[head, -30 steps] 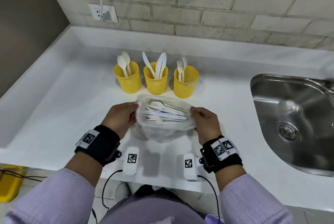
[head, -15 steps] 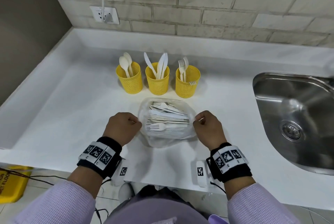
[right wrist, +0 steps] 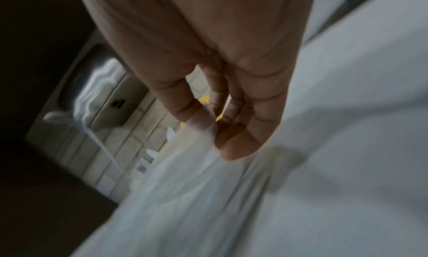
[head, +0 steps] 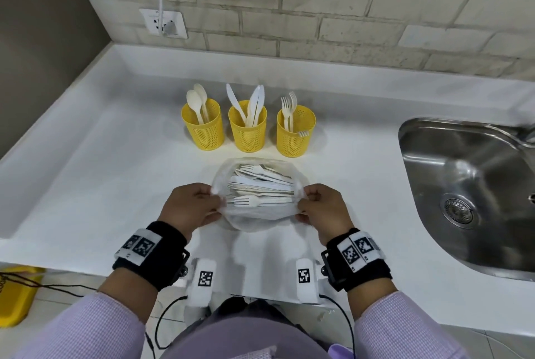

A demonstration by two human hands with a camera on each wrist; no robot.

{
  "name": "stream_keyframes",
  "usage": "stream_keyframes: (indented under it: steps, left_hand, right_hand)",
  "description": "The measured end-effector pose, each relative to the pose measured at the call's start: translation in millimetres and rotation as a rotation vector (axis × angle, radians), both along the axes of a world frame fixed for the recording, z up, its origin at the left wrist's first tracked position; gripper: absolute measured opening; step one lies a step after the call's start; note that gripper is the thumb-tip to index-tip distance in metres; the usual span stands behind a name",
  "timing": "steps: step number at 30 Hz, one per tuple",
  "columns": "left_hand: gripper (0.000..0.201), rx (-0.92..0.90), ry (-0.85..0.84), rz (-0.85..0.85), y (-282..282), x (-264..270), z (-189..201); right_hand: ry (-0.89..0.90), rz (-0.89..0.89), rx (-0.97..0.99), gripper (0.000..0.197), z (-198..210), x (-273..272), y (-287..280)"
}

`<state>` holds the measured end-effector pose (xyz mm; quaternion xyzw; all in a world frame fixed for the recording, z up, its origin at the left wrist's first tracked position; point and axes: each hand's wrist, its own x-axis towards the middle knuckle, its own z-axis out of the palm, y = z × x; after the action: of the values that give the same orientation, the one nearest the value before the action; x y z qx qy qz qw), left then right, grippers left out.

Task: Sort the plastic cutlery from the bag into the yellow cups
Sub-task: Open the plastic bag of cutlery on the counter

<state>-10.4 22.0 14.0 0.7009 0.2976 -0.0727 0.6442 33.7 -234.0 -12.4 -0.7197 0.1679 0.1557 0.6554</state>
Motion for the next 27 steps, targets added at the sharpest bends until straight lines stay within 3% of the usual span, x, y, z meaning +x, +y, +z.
stream_keyframes:
  steps: [5, 8, 11, 14, 17, 19, 21, 24, 25, 27]
  left_hand:
    - [0.032, -0.553, 0.115, 0.172, 9, 4, -13]
    - [0.035, -0.64, 0.205, 0.271, 8, 2, -22]
    - [0.031, -0.452, 0.151, 0.272, 5, 1, -18]
    - [0.01, -0.167, 0.097, 0.215, 11, 10, -12]
    - [0.045, 0.147, 0.039, 0.05, 14, 25, -11]
    - [0.057, 0.425, 0.004, -0.113, 7, 35, -8]
    - [0.057, 0.671, -0.024, -0.26, 0, 46, -9]
    - [0.018, 0.908, -0.006, -0.403, -2, 60, -9]
    - [0.011, 0.929, -0.009, -0.41, -1, 63, -9]
    - [0.021, 0.882, -0.063, -0.377, 2, 69, -7]
  right_hand:
    - [0.26, -0.187, 0.607, 0.044, -2, 2, 1]
    - [0.309, -0.234, 0.759, 0.052, -12, -5, 3]
    - [0.21, -0.165, 0.431, 0.038, -20, -5, 1]
    - [-0.002, -0.049, -0.018, 0.028, -14, 3, -3]
    - [-0.212, 0.127, -0.38, 0.037, -4, 13, -1]
    - [-0.303, 0.25, -0.574, 0.045, -2, 23, 5]
    - [-0.327, 0.343, -0.693, 0.043, -2, 31, 12]
    - [-0.32, 0.444, -0.843, 0.021, 1, 42, 21]
    - [-0.335, 0.44, -0.831, 0.015, 0, 45, 21]
    - [-0.356, 0.382, -0.667, 0.016, -4, 51, 19]
